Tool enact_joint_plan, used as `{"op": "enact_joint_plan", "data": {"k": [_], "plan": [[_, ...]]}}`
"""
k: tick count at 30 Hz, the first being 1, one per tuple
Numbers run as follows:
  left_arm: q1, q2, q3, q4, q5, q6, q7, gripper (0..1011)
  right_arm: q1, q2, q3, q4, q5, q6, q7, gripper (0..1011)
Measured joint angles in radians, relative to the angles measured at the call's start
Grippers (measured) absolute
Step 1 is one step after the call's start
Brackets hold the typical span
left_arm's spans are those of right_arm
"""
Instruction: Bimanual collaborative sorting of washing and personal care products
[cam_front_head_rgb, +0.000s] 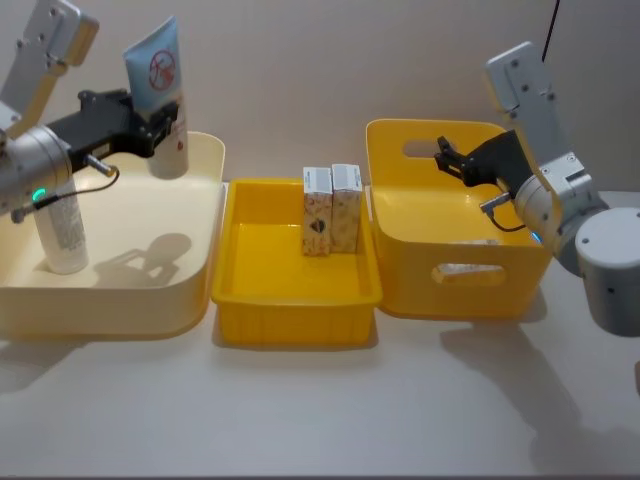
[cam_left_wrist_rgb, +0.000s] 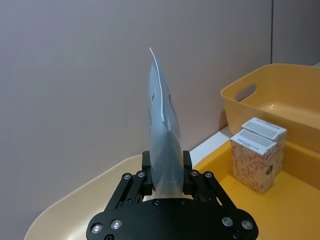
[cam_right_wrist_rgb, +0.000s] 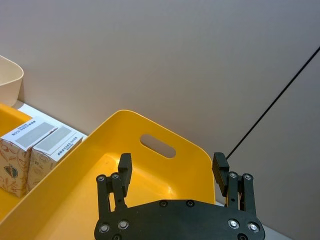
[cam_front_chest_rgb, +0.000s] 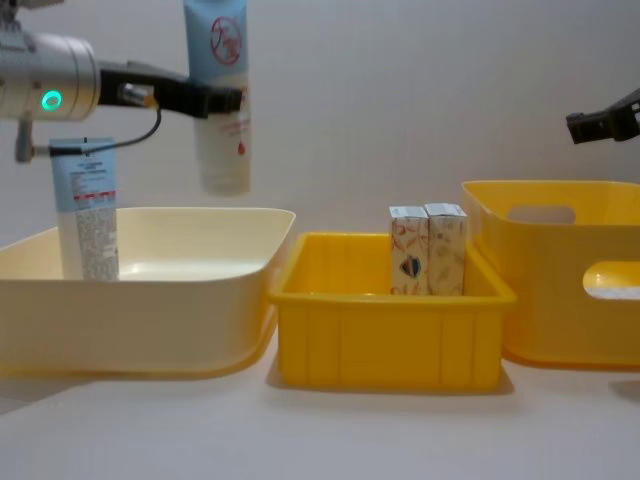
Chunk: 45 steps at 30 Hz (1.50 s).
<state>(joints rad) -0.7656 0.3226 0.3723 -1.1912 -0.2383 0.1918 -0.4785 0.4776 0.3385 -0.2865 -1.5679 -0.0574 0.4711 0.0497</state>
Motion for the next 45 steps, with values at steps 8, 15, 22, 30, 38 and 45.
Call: {"op": "enact_joint_plan", "data": {"k": [8,15,22,30,38,45], "plan": [[-0.1,-0.017,0.025,0.105,-0.018,-0.079,-0.11,315,0.025,0.009,-0.025,0.027,-0.01,-0.039,0.037,1001],[-0.198,-0.054,0.048,0.24,-0.036,-0.157,-0.206,315,0.048,0.009,-0.046,0.049,-0.009,-0.091,0.086,1001],[-0.27,-0.091,0.066,0.353,-0.051,-0.221,-0.275,315,0.071,0.0,-0.064,0.07,0.006,-0.15,0.138,1001],[-0.321,-0.12,0.08,0.436,-0.064,-0.265,-0.317,314,0.089,-0.006,-0.076,0.09,0.024,-0.205,0.194,1001],[-0.364,-0.151,0.092,0.513,-0.077,-0.301,-0.354,315,0.085,-0.005,-0.078,0.093,0.015,-0.207,0.201,1001],[-0.388,-0.17,0.103,0.543,-0.088,-0.313,-0.389,315,0.076,-0.013,-0.08,0.09,-0.012,-0.172,0.176,1001]]}}
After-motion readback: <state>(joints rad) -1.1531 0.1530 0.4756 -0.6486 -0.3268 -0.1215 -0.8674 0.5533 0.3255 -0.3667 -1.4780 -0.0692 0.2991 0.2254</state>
